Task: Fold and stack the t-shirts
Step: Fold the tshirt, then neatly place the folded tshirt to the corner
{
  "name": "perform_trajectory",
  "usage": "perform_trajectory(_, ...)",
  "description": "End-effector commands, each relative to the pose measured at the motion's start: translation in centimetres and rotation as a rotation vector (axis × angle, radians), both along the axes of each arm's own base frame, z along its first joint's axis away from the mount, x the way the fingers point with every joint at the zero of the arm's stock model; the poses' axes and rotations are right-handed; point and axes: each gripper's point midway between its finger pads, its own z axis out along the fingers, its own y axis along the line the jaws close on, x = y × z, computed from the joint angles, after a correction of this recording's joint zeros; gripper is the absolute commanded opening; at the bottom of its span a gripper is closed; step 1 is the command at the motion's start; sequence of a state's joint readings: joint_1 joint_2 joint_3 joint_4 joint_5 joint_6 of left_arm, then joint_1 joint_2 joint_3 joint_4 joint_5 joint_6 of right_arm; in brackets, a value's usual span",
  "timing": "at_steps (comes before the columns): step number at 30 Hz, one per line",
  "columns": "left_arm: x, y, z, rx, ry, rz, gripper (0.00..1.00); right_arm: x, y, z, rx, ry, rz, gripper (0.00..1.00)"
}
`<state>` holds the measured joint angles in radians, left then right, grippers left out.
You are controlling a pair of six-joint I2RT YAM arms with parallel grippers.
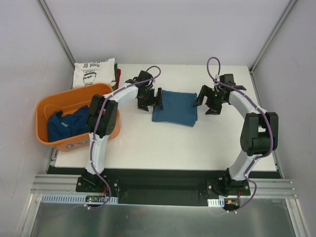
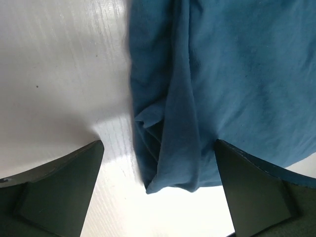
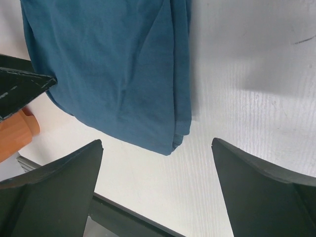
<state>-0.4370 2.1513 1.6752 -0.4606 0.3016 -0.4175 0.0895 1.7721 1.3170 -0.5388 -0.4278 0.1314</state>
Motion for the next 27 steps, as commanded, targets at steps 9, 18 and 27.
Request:
perform_trajectory(9, 2.7, -2.9, -1.3, -0.079, 0.043, -0.019, 0.95, -2.0, -0.8, 1.0, -0.048, -0.021, 0.007, 0.97)
perform_trajectory(18, 1.4, -4.5, -2.8, -0.005, 0.019, -0.073, 0.39, -2.5, -1.9, 1.1, -0.076, -0.033, -0.012, 0.97)
perform_trajectory(27, 3.2, -4.0, 1.6, 0.055, -0.177, -0.162, 0.00, -2.9, -4.0, 1.9, -0.113, -0.074, -0.047, 0.97)
